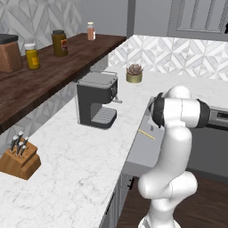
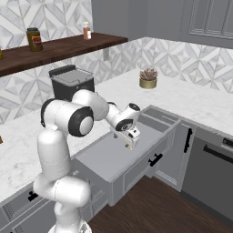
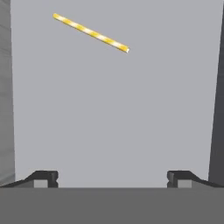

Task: Take a straw from the drawer in front and place it inside the glass cup on the dining counter.

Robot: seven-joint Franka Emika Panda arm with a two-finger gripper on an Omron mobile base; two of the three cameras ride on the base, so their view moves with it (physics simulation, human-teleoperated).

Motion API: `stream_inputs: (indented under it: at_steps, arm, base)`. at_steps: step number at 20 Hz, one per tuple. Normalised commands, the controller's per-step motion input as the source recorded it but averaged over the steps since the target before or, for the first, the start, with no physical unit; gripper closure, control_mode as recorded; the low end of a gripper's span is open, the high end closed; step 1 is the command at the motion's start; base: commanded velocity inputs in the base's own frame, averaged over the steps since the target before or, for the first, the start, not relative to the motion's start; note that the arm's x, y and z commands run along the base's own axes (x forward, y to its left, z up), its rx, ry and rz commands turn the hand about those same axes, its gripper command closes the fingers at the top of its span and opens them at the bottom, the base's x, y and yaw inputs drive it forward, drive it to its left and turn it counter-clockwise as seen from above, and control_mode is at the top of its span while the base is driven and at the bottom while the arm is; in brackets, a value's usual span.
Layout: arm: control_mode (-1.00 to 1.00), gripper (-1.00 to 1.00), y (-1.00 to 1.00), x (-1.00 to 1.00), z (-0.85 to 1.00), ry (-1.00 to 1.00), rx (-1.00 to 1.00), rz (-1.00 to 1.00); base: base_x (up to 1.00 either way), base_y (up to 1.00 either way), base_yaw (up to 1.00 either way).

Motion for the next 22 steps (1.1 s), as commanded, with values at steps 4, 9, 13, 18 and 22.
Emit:
stream_inputs:
  at_steps: [4, 9, 13, 18, 22]
  arm:
    - [-1.00, -1.00, -0.02, 0.00, -0.42, 0.07, 0.00, -0.08]
    - [-1.00, -1.00, -0.12, 0.00, -0.35, 0.02, 0.00, -0.10]
    - [-1.00, -1.00, -0.14, 0.03, -0.34, 0.02, 0.00, -0.10]
    - [-1.00, -1.00, -0.25, 0.00, -0.24, 0.00, -0.02, -0.12]
    - [-1.00, -1.00, -0.49, -0.07, -0.08, 0.00, -0.09, -0.16]
  base:
    - [0.00, 0.00, 0.00]
    - [0.00, 0.00, 0.00]
    - [0.00, 0.00, 0.00]
    - [0.00, 0.00, 0.00]
    - [0.00, 0.00, 0.00]
